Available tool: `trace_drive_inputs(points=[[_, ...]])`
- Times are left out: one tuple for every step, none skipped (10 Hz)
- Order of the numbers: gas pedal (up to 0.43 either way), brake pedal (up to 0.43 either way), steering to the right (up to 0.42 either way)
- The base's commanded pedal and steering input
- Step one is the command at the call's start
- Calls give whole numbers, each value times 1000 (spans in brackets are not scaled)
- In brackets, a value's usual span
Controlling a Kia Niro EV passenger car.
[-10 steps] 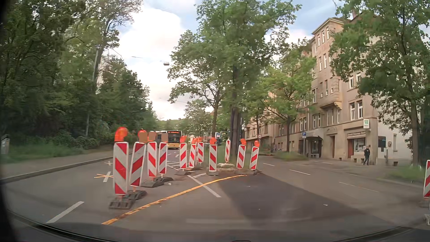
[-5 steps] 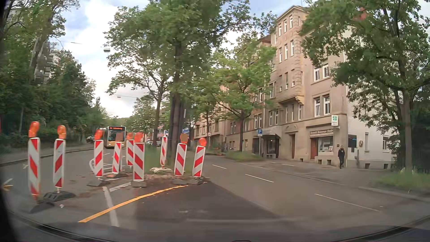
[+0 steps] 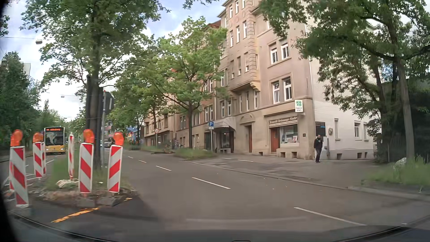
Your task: Follow the waypoints while adhering to traffic rules and regulations
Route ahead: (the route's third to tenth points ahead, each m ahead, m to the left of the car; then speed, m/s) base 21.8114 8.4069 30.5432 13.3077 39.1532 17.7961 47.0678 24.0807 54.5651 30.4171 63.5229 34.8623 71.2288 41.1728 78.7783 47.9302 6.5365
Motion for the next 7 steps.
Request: trace_drive_inputs(points=[[130,0,70],[130,0,50],[150,0,21],[157,0,-9],[169,0,-39],[169,0,-64],[177,0,-87]])
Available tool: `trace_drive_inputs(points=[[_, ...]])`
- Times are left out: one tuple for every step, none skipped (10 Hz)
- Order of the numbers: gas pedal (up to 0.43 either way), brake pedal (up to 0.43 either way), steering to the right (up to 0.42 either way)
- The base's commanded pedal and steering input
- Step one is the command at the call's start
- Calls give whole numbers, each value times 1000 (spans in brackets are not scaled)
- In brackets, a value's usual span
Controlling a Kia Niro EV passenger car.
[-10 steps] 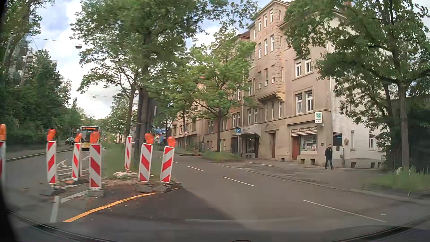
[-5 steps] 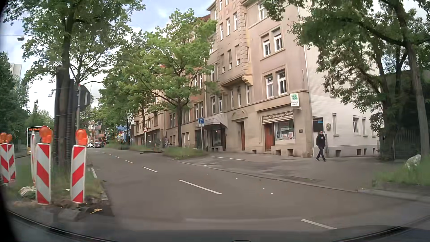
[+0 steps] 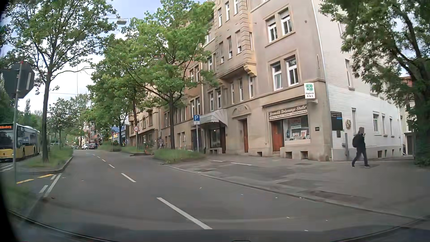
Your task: Follow the waypoints while adhering to traffic rules and regulations
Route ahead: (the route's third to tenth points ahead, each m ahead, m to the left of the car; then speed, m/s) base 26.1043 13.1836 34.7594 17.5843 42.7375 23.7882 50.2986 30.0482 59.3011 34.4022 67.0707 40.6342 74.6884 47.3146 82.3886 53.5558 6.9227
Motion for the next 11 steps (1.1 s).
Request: trace_drive_inputs(points=[[177,0,-106],[209,0,-130],[220,0,-149],[220,0,-160],[220,0,-170],[220,0,-178],[220,0,-183],[220,0,-185],[220,0,-184],[228,0,-183],[228,0,-177]])
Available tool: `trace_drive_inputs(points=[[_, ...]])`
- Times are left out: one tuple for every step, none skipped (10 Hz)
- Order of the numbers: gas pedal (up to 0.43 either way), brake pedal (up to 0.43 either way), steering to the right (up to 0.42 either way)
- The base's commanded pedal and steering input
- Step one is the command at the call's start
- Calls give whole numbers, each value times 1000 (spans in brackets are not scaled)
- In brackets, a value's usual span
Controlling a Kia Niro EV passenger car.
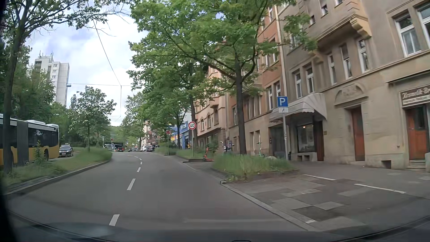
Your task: Follow the waypoints while adhering to traffic rules and regulations
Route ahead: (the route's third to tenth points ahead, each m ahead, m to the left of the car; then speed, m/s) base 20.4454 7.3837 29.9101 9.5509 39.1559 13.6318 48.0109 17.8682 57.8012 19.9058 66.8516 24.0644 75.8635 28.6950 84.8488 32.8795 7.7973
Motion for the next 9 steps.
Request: trace_drive_inputs(points=[[228,0,-164],[228,0,-151],[228,0,-130],[228,0,-116],[228,0,-99],[228,0,-87],[228,0,-80],[228,0,-72],[228,0,-65]])
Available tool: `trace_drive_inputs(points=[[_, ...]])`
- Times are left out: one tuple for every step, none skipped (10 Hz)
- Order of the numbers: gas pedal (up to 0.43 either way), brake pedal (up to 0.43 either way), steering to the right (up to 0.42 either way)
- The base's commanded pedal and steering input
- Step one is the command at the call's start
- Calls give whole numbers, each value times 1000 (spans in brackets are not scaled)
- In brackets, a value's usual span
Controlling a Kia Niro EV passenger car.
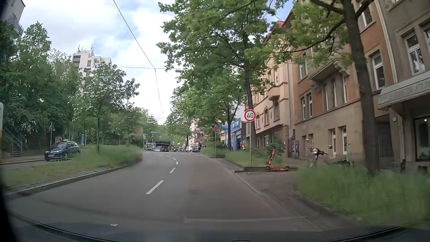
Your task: Follow the waypoints while adhering to traffic rules and regulations
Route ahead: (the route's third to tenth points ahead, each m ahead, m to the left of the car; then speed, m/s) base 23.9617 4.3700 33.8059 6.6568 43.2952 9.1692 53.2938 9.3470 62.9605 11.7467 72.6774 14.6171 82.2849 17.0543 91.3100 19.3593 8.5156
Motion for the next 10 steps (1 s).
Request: trace_drive_inputs(points=[[228,0,-56],[228,0,-49],[228,0,-39],[228,0,-36],[228,0,-33],[228,0,-32],[228,0,-33],[228,0,-33],[228,0,-33],[228,0,-33]])
